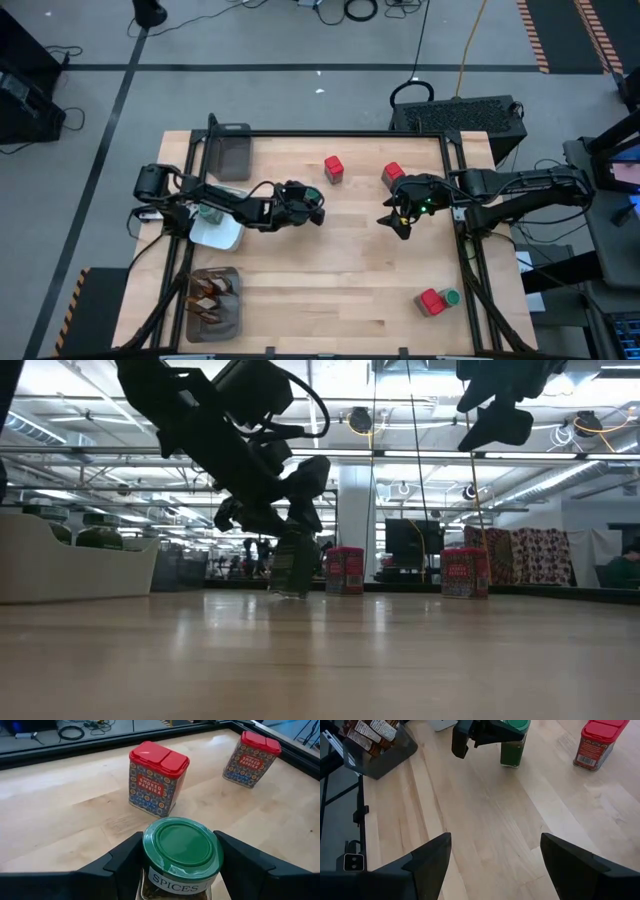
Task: Sort spices by type
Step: Put the green seasoning bottle into the white bin
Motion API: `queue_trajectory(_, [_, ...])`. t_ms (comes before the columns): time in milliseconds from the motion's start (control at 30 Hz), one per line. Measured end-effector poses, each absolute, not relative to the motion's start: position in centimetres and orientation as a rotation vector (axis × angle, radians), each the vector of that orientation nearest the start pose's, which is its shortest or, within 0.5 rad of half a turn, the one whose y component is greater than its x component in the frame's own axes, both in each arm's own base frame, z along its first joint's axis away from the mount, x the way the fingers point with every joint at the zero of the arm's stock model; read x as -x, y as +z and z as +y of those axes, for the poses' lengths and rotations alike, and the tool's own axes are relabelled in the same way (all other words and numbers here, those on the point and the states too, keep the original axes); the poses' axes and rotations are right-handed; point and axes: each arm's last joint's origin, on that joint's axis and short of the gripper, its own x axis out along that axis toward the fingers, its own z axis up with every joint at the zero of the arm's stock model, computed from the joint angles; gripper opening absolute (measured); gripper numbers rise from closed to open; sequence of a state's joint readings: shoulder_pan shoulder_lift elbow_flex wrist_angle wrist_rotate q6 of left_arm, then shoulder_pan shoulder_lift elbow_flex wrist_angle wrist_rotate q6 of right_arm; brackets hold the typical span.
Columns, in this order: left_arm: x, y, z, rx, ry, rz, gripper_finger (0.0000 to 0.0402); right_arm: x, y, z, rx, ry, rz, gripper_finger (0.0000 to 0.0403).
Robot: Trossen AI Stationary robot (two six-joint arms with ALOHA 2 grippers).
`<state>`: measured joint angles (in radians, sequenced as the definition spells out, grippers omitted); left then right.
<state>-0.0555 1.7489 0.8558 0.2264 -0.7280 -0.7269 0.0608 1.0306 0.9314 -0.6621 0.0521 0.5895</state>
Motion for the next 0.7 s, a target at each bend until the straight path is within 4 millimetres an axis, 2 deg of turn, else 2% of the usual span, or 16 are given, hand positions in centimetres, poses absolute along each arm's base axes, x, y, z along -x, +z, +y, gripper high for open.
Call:
queue_trajectory(333, [-33.89, 15.51, 0.01, 0.438, 0.786, 0.379, 0.0236, -20.36, 29.87, 1.09, -0.496, -0.206, 0.740, 0.0288])
queue_trajectory(700, [-33.98, 15.25, 0.39, 0.481, 0.703, 0.437, 0.0325, -20.36, 29.87, 1.09, -0.494, -0.205, 0.740, 0.0288])
